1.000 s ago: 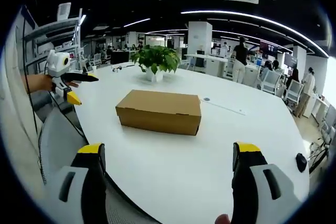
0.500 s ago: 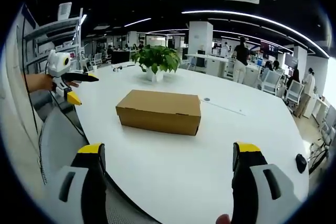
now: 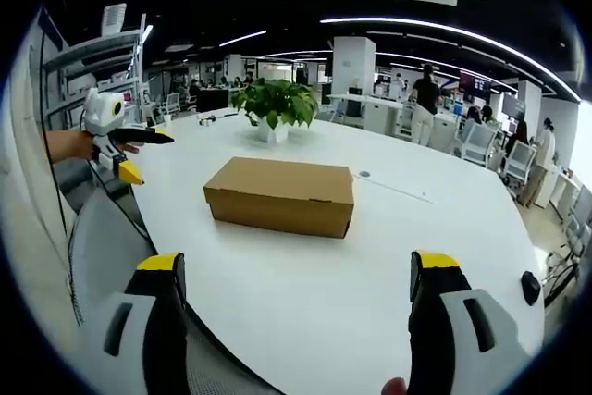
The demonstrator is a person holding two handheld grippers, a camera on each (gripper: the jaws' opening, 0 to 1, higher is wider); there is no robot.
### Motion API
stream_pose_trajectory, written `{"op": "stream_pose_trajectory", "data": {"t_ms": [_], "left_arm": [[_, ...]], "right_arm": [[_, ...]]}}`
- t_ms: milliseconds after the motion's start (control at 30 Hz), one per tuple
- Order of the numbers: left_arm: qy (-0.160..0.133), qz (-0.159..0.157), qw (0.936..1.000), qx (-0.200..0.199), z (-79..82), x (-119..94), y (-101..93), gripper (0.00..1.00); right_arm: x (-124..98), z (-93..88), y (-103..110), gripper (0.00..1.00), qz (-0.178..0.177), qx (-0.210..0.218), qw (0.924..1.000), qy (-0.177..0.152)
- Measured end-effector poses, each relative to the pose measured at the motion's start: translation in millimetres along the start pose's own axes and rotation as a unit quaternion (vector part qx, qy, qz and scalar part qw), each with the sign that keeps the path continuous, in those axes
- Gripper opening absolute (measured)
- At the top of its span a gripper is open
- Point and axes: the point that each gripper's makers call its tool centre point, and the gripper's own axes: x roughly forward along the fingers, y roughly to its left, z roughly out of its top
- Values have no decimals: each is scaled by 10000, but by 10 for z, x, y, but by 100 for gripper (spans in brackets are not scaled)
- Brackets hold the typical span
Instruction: Operate the shoe box by opening the lid, removing the specified soft item, and placing it in the target area until the item is outside and the box remains undamaged.
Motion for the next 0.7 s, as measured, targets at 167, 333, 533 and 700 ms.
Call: {"op": "stream_pose_trajectory", "data": {"t_ms": [167,333,533,700], "left_arm": [[18,0,10000,-25,-16,-3,-5,100],[30,3,10000,-52,-21,-6,-1,100],[44,-7,10000,-76,-27,-3,-7,100],[68,-12,10000,-66,-40,6,-11,100]], "right_arm": [[-4,-10,1,96,15,-8,10000,23],[-5,-9,4,96,23,-5,10000,26],[-7,-22,-1,96,21,-4,10000,46],[-5,-24,0,96,29,-2,10000,47]]}}
